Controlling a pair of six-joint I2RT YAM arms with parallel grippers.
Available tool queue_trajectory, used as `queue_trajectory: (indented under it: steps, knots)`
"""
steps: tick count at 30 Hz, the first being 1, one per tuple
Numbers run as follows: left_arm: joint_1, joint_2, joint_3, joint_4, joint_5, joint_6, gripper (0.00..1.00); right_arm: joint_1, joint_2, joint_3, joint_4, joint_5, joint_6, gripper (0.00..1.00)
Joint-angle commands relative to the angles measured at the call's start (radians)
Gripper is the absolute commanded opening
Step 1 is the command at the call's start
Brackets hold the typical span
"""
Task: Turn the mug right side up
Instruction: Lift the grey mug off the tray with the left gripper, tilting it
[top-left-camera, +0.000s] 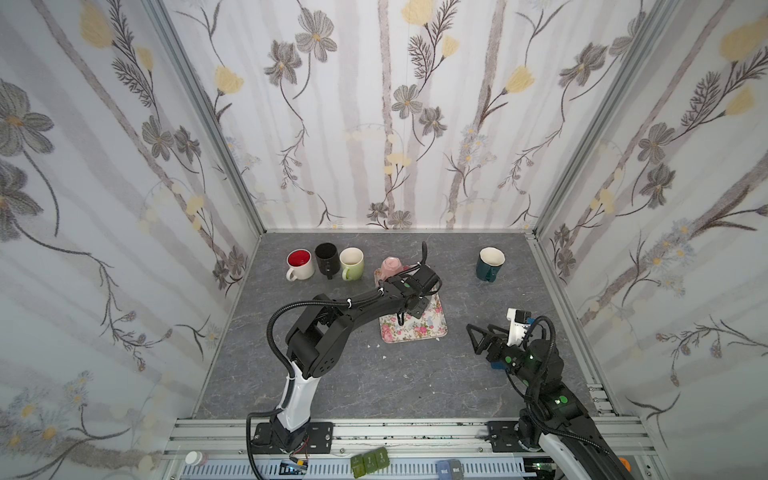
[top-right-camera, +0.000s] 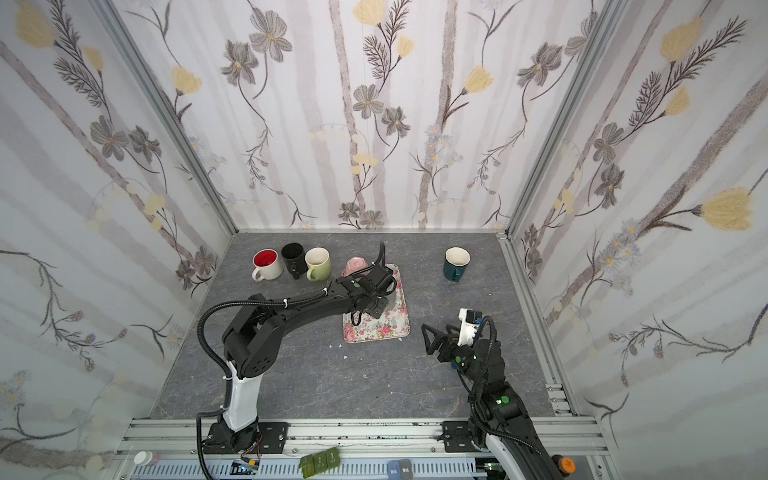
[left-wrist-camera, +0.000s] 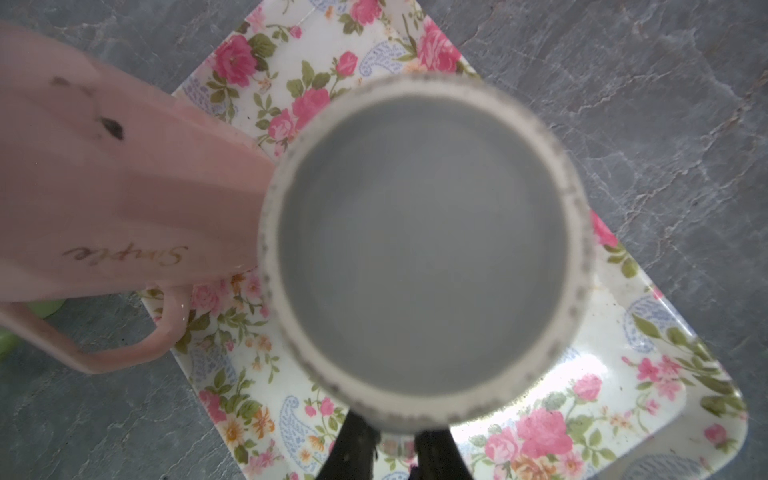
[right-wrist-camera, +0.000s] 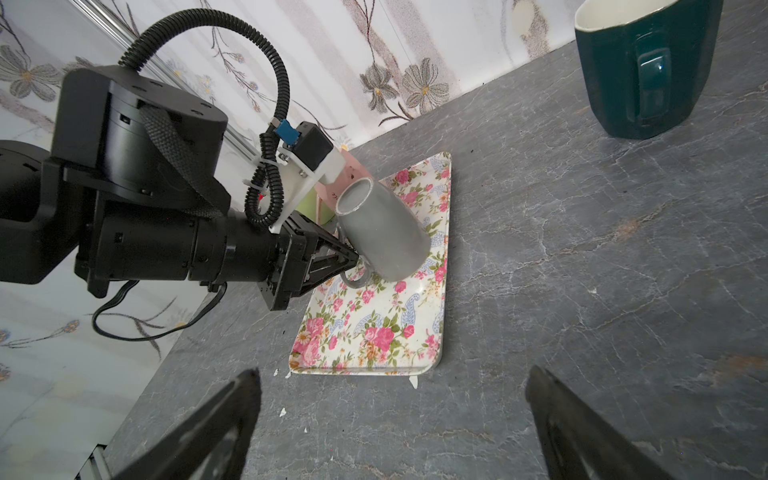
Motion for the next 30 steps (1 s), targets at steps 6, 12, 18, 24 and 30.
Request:
queue_trajectory:
  steps: [6,12,18,24,30]
  knots:
    - [-0.007,0.030,0.063,-0.074,-0.027,0.016,0.00,-0.001,0.000,-0.009,0.043,-0.013,0.001,1.00]
    - [-0.007,0.025,0.078,-0.086,-0.010,0.002,0.00,0.000,-0.018,-0.024,0.053,-0.023,0.012,1.00]
    - [-0.007,-0.013,0.077,-0.079,0.045,-0.035,0.00,0.000,-0.039,-0.041,0.064,-0.039,0.028,1.00]
    - [-0.004,-0.052,0.084,-0.064,0.119,-0.078,0.00,-0.001,-0.054,-0.063,0.084,-0.051,0.045,1.00]
    - [0.009,-0.077,0.082,-0.035,0.177,-0.125,0.00,-0.002,-0.065,-0.068,0.098,-0.083,0.060,1.00]
